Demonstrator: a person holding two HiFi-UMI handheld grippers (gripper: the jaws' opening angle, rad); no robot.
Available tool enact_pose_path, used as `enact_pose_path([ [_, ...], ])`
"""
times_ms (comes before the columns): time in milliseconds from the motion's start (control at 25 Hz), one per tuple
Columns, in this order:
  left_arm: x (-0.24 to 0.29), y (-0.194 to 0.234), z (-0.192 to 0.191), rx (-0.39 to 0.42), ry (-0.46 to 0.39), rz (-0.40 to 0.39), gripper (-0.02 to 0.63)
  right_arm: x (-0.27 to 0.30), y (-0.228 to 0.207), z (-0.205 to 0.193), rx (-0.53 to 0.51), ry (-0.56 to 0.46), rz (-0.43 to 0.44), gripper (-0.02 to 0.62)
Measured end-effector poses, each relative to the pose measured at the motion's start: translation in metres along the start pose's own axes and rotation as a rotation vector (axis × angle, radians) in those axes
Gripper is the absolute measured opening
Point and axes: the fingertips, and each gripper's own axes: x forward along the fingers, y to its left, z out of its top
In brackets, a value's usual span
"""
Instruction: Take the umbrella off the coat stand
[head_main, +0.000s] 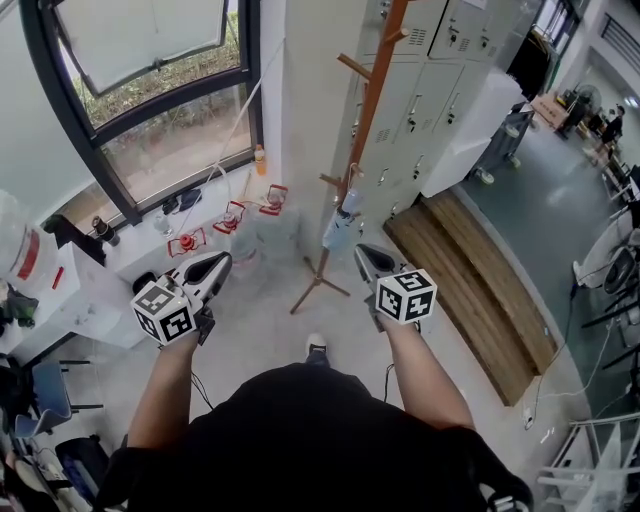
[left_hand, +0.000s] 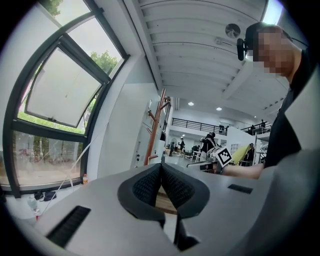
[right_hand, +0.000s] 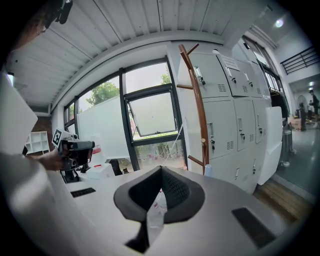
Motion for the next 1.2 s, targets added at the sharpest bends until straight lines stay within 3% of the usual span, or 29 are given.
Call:
enact_pose_path([
  [320, 0.042, 0.019, 0.003, 0.002, 0.016, 0.008, 0.023, 0.026, -0.043, 0.005, 0.016, 0.004, -0.002, 0.014],
  [1200, 0.111, 0.070, -0.004, -0.034, 0.037, -0.002, 0.023, 0.083, -0.106, 0.013, 0.015, 0.041, -0.020, 0.014],
])
